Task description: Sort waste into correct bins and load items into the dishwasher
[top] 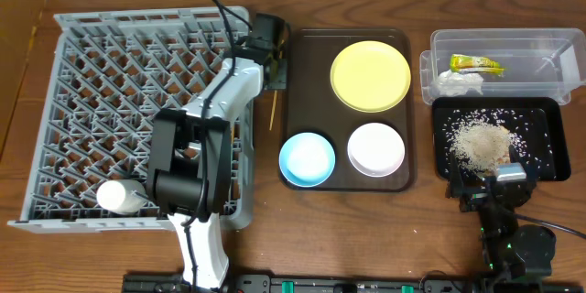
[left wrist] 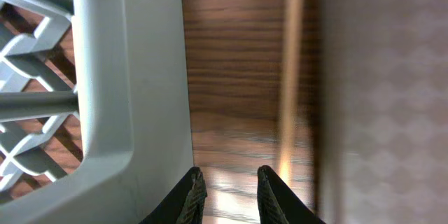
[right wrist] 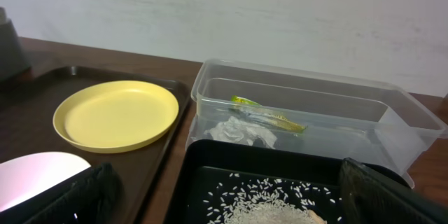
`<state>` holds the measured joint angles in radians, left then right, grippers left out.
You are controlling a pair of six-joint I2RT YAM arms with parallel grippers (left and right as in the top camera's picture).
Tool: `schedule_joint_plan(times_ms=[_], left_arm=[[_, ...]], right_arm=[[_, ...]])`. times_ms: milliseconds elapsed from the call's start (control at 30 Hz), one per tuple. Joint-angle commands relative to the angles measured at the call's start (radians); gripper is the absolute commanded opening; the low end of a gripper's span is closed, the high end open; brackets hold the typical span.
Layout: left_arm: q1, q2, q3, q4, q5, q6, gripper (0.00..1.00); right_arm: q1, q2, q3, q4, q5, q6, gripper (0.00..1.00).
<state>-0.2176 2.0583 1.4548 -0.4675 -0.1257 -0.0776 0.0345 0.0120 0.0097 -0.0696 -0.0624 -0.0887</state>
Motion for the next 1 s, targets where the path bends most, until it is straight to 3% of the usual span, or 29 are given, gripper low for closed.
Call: schedule_joint_plan(times_ms=[0,500,967], left_arm=[[0.032,0.014,0.002,-0.013,-0.011,0.014,0.27],[-0.005,0.050,0.002,0.006,0.103,0.036,0.32],[-0.059,0.095,0.002,0.001,0.051,0.036,0.36]], right_arm=[[-0.008,-0.005,-0.004,0.000,0.006,-0.010,0.99],[-0.008,-0.005,-0.004,0.000,0.006,-0.010,0.99],[-0.008,-0.005,-0.004,0.000,0.006,-0.010,0.99]])
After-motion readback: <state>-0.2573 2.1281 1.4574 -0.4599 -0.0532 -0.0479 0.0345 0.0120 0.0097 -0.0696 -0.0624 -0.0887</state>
